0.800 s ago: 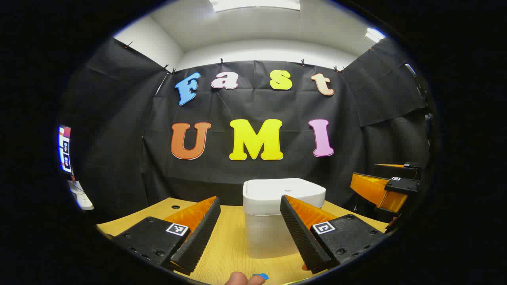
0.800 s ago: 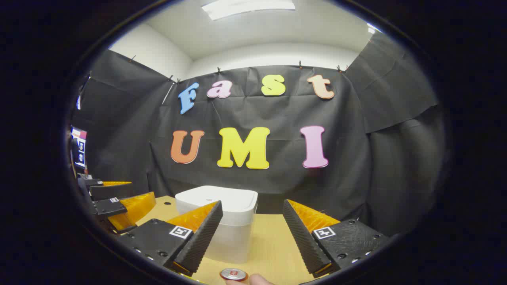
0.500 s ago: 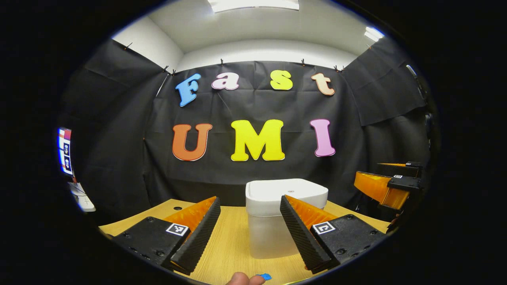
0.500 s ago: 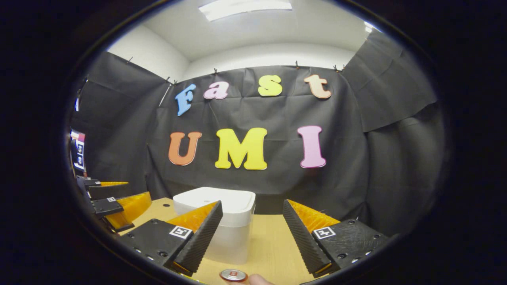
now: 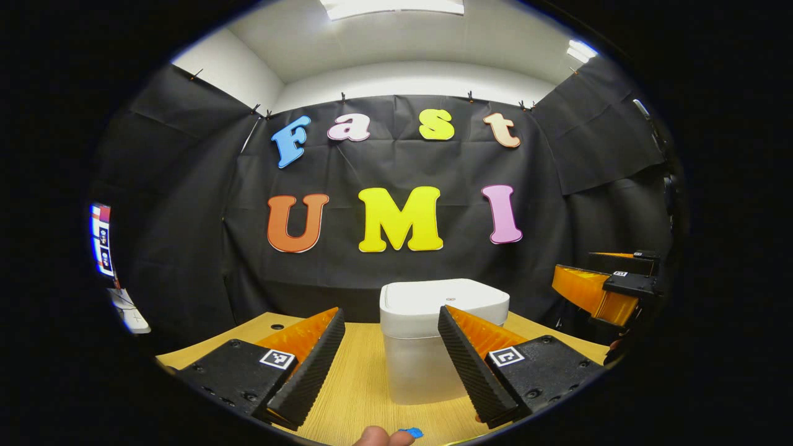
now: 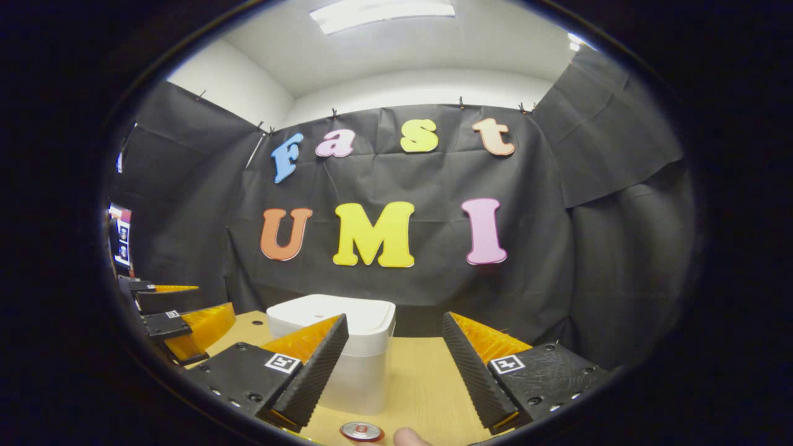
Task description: Press the lid of the desktop garbage bin to open it, pick up the crumpled paper on the desktop and throw it into the bin, then pick up the pop can on the desktop and drop it into the bin, and finally close the garbage bin lid.
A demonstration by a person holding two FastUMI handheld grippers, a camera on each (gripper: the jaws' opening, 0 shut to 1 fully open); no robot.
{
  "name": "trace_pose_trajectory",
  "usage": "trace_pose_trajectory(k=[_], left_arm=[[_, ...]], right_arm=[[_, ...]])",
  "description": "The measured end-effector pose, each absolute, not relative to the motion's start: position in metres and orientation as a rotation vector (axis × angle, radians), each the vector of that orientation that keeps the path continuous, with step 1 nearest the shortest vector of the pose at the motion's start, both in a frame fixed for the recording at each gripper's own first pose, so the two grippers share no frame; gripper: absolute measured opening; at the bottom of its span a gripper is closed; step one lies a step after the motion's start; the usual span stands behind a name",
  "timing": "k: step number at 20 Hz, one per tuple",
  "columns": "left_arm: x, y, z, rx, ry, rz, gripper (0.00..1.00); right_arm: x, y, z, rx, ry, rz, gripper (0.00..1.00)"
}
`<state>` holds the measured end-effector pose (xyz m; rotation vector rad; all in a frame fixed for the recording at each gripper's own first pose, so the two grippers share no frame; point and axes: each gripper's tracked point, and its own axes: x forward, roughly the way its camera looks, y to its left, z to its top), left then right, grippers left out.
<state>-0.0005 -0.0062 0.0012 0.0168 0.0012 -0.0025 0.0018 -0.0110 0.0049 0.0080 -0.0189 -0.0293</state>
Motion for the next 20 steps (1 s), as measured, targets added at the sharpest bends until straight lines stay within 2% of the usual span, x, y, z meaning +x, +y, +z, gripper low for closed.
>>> trace_pose_trajectory(k=[1, 4, 7, 8, 16, 18, 20], left_arm=[[-0.001, -0.006, 0.000, 0.018, 0.002, -0.003, 0.98], [0.003, -0.007, 0.001, 0.014, -0.003, -0.007, 0.98], [0.005, -0.011, 0.002, 0.012, 0.000, -0.013, 0.97], [0.003, -0.009, 0.001, 0.016, 0.001, -0.011, 0.98], [-0.003, 0.002, 0.002, 0.030, 0.015, 0.033, 0.98], [-0.004, 0.006, 0.001, 0.034, 0.016, 0.039, 0.98], [-0.005, 0.008, -0.002, 0.028, 0.023, 0.043, 0.98]], right_arm=[[0.002, -0.010, 0.004, 0.008, -0.018, -0.028, 0.97], [0.005, -0.009, 0.001, 0.004, -0.007, -0.026, 0.93], [0.007, -0.006, -0.003, -0.001, 0.010, -0.019, 0.97], [0.008, -0.003, -0.006, 0.004, 0.021, -0.010, 0.95], [0.038, 0.015, -0.011, -0.005, 0.063, 0.035, 0.95], [0.045, 0.021, -0.011, 0.013, 0.074, 0.052, 0.90], [0.055, 0.025, -0.011, 0.013, 0.085, 0.055, 0.81]])
